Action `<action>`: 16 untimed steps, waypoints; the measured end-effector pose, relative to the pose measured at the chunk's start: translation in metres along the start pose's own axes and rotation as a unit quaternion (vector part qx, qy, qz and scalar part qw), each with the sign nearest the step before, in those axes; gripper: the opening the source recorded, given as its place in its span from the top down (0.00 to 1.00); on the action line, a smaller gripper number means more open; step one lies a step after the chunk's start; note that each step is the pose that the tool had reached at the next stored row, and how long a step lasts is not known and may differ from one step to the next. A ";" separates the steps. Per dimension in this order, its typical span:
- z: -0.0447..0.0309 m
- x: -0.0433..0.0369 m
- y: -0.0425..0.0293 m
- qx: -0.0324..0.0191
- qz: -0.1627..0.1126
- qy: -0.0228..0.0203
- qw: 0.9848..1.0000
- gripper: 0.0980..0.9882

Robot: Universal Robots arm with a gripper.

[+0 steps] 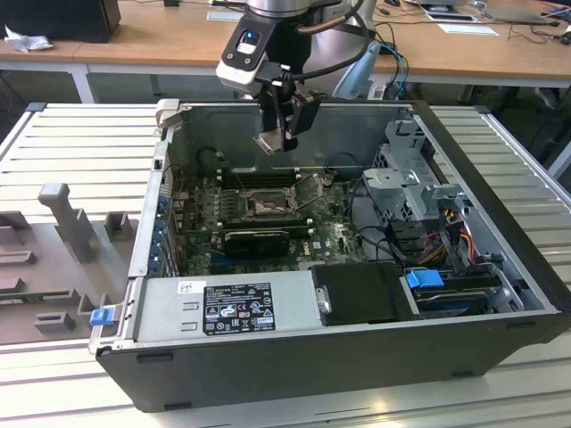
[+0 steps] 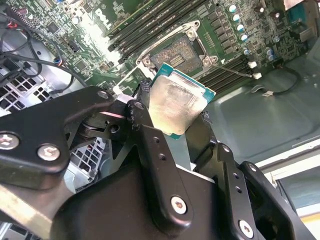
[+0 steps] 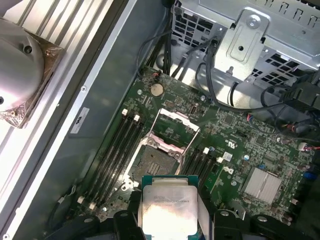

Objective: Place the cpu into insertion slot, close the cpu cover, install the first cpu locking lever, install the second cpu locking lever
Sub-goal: 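Place the cpu into insertion slot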

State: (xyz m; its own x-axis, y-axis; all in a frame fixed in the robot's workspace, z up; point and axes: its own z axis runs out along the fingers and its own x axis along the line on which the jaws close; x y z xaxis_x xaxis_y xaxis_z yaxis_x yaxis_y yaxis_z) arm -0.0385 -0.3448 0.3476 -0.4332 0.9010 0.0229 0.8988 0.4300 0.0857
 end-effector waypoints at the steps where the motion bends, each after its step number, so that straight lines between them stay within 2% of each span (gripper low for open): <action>1: 0.0001 0.0000 0.0000 0.000 0.002 0.000 1.000 0.52; 16: 0.0007 0.0000 -0.0001 -0.001 0.041 -0.004 0.999 0.52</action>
State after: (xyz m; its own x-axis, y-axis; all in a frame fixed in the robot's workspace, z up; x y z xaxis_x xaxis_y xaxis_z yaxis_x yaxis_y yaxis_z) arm -0.0385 -0.3448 0.3470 -0.3571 0.9338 0.0229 0.9313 0.3541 0.0857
